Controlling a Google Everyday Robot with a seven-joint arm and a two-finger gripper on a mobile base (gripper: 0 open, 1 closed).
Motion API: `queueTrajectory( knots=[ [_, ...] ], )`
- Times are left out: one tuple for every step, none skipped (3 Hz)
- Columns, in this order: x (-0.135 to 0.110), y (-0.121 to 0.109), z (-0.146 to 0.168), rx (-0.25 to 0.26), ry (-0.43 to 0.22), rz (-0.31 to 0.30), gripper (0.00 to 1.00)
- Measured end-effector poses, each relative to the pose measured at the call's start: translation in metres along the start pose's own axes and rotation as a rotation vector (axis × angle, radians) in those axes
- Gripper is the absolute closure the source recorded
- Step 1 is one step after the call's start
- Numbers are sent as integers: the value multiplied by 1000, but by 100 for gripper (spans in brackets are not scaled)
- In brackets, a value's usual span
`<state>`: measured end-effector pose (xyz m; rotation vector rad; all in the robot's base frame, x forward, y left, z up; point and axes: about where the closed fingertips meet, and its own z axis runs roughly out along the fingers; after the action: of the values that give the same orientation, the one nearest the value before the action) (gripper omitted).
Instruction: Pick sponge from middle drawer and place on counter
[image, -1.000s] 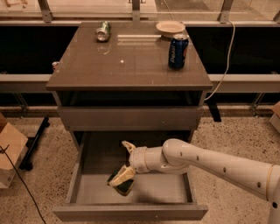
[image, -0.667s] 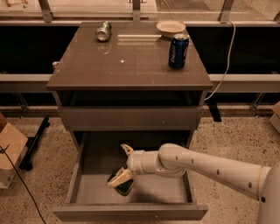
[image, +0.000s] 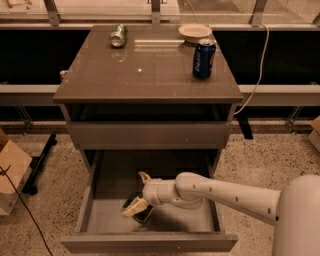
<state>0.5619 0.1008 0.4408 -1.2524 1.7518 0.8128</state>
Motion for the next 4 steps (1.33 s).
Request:
queueTrajectory(
  knots=[
    [24,1,12,1,23,37,0],
    [44,6,17,6,45,72,0],
    [60,12,16,23,59,114,0],
    [70,15,13,43,71,150,16]
  ],
)
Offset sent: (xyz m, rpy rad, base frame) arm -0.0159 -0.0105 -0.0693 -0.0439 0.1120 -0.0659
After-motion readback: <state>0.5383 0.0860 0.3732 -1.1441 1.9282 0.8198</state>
